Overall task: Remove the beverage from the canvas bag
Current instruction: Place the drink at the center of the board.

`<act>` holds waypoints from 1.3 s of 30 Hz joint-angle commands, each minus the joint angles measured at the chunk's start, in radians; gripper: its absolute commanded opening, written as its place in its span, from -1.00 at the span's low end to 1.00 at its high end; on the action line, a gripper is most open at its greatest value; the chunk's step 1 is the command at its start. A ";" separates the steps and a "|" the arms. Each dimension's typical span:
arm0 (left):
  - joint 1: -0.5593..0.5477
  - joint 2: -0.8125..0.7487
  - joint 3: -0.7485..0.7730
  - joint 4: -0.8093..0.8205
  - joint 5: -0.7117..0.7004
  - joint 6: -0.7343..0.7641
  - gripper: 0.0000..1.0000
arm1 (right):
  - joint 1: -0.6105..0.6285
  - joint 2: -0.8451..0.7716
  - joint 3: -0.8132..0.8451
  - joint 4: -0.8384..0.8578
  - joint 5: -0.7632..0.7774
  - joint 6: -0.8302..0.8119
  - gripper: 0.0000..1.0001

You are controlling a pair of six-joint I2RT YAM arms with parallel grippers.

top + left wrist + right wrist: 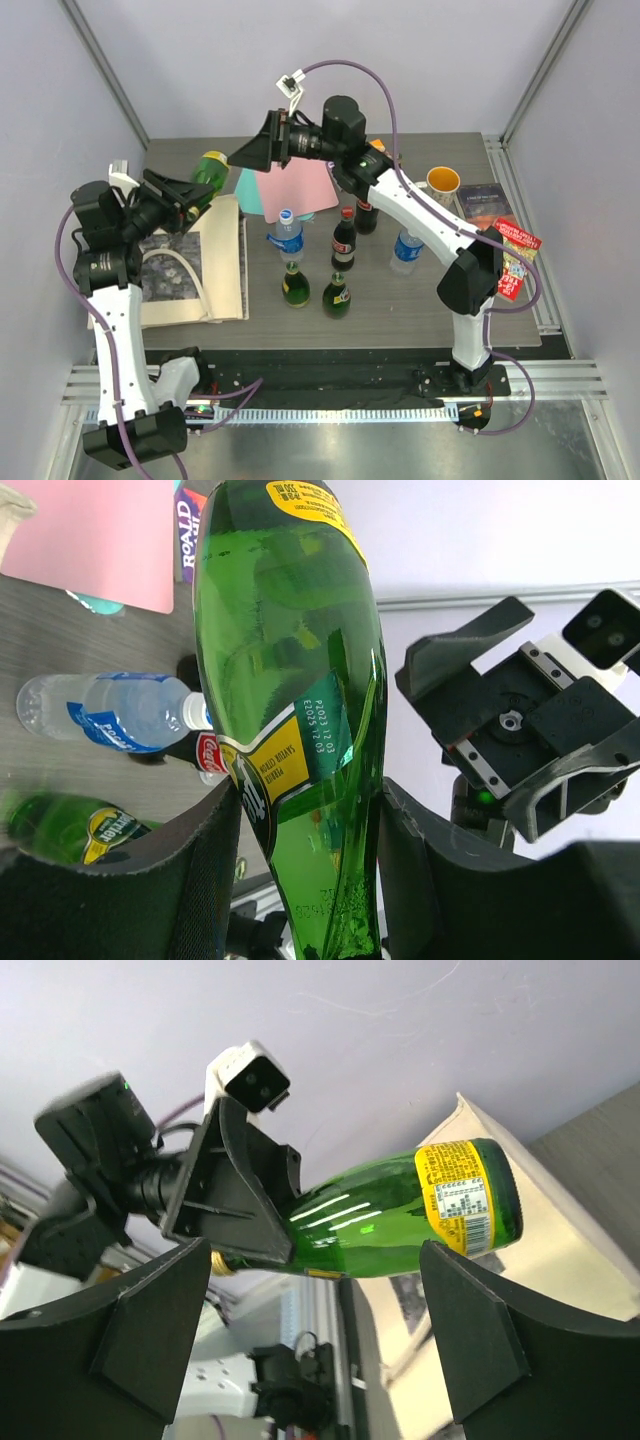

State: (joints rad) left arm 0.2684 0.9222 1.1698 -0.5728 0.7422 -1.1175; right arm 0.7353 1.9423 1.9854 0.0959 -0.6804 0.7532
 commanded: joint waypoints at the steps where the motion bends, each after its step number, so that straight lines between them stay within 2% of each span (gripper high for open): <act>1: -0.006 -0.023 0.044 0.203 0.115 -0.011 -1.00 | -0.028 -0.036 0.024 0.038 -0.141 -0.271 0.90; 3: -0.006 -0.013 0.048 0.205 0.131 -0.027 -1.00 | -0.054 -0.046 0.015 0.034 -0.203 -0.374 0.99; 6: -0.009 0.003 0.056 0.206 0.152 -0.056 -1.00 | -0.068 -0.060 0.009 -0.066 -0.283 -0.631 0.99; 7: -0.011 0.007 0.063 0.206 0.158 -0.068 -1.00 | -0.066 -0.066 0.003 -0.090 -0.309 -0.808 1.00; 11: -0.020 0.024 0.068 0.203 0.187 -0.085 -1.00 | -0.065 -0.104 -0.062 -0.183 -0.341 -1.119 0.99; 14: -0.032 0.033 0.053 0.194 0.197 -0.082 -1.00 | -0.037 -0.124 -0.068 -0.257 -0.293 -1.337 1.00; 17: -0.047 0.049 0.041 0.176 0.212 -0.079 -1.00 | -0.002 -0.123 -0.054 -0.312 -0.228 -1.483 1.00; 25: -0.073 0.084 0.053 0.126 0.236 -0.068 -1.00 | 0.078 -0.106 -0.043 -0.381 -0.107 -1.719 0.99; 29: -0.083 0.099 0.062 0.108 0.246 -0.064 -1.00 | 0.124 -0.083 -0.049 -0.401 0.007 -1.819 1.00; 39: -0.115 0.124 0.070 0.082 0.269 -0.062 -1.00 | 0.131 -0.054 -0.086 -0.443 0.119 -2.086 0.99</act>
State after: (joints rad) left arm 0.1642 1.0653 1.1702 -0.6037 0.8860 -1.1755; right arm 0.8680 1.8832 1.9129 -0.3309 -0.6170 -1.1824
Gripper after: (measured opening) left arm 0.510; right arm 0.996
